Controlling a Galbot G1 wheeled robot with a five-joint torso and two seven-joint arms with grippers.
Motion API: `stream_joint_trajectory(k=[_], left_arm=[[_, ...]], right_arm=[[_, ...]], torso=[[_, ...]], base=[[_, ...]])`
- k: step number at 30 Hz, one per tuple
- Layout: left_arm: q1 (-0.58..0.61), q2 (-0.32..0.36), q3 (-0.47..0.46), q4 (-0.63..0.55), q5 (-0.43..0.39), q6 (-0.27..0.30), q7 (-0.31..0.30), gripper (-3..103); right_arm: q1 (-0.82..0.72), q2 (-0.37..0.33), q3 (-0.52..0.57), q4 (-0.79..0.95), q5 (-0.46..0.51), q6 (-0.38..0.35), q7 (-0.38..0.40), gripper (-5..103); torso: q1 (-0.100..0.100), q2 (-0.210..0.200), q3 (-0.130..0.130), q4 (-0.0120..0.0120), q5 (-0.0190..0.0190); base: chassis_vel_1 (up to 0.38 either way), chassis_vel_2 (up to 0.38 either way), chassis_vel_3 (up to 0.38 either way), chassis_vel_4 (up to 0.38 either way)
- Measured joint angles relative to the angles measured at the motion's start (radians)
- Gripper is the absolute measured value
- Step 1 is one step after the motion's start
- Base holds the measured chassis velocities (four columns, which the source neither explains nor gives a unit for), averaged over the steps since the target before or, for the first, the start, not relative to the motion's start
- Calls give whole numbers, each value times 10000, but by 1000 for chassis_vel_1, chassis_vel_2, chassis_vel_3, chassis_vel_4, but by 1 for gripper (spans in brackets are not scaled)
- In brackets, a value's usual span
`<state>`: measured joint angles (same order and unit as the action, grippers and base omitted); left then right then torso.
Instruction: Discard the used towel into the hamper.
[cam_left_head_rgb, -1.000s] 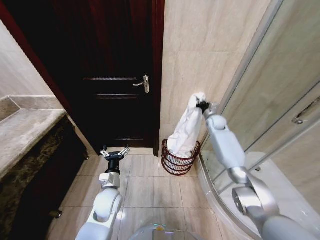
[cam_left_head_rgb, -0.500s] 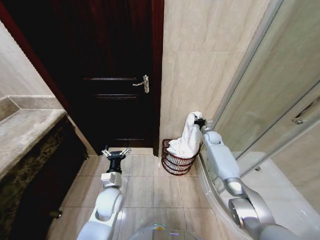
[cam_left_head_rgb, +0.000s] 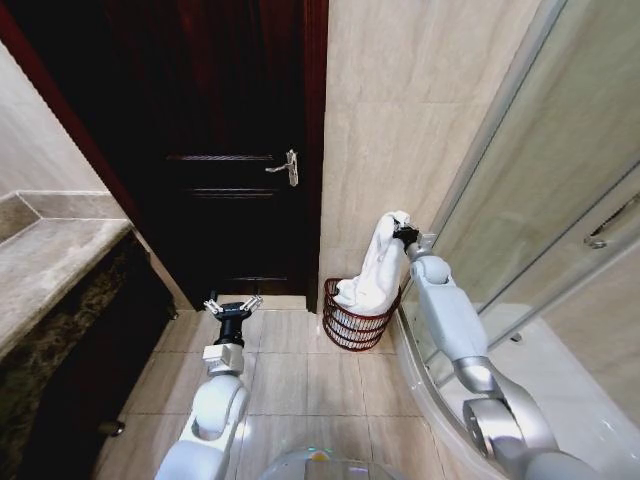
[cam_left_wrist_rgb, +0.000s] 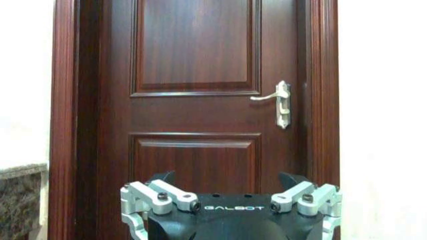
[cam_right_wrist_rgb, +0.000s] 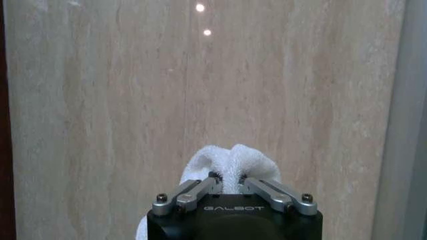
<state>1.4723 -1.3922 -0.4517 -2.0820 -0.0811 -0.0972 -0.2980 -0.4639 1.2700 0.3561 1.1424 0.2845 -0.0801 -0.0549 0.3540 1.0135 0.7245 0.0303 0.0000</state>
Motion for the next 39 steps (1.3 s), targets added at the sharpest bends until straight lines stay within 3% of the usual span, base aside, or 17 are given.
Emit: stream_joint_trajectory(k=[15,39], left_arm=[[-310,52,281,343,17,52,44,100],[-367,34,398,527,121,34,303,100]], right_arm=[[-59,-113,303,-55,-43,69,7,5],[-343,-103,500,407,-7,172,29,5]], torso=[[-36,-72,-36,0,0],[-570,-1298,-725,0,0]], base=[[0,0,0,0],[0,0,0,0]])
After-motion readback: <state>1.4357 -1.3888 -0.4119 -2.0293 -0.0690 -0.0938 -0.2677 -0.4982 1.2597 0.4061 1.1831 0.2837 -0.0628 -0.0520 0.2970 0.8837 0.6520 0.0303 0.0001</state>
